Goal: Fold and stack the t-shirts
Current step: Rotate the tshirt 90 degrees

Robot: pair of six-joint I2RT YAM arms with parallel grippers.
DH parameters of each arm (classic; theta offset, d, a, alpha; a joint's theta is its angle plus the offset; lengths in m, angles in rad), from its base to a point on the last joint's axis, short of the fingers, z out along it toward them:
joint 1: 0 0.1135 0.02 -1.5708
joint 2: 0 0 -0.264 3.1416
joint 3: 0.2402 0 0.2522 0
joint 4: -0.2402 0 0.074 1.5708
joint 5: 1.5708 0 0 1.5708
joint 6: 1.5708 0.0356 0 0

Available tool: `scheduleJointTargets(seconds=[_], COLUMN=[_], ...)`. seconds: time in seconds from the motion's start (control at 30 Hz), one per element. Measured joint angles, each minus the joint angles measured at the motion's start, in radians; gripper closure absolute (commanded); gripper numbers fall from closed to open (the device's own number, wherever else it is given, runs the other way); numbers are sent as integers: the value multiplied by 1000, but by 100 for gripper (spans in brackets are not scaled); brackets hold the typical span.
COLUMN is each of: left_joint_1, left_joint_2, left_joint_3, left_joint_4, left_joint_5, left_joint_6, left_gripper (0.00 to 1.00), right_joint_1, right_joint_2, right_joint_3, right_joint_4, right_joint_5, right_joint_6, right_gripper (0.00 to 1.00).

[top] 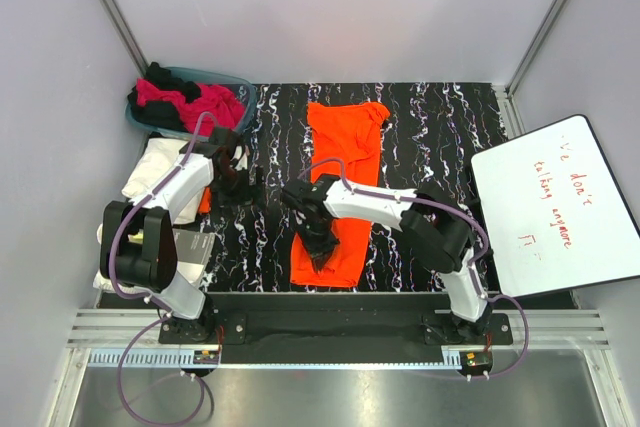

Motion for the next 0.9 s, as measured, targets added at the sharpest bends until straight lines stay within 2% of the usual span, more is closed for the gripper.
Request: scheduleJointTargets(seconds=[0.37,0.73,0.77,0.83,0.87,0.9], left_joint_1=[0,0,0,0,0,0], left_joint_2=[1,17,19,25,28,29], left_joint_3=[0,-1,-1,-1,-1,-1], left_joint_4=[7,8,8,8,8,8], left_joint_5=[6,14,14,16,18,20], left_joint_6=[1,4,4,4,5,5], left_gripper=[1,1,1,1,1,1], right_joint_1=[4,5,5,5,5,5], right_joint_2=[-133,-178,-178,-178,-178,-178], right_joint_3=[77,-69,-76,-85,-85,-85], right_joint_4=[-105,-181,-180,-181,-184,-185], right_joint_5=[7,46,50,51,55,59], right_joint_6=[-4,22,23,27,27,29], right_gripper=[100,99,88,71,49,38])
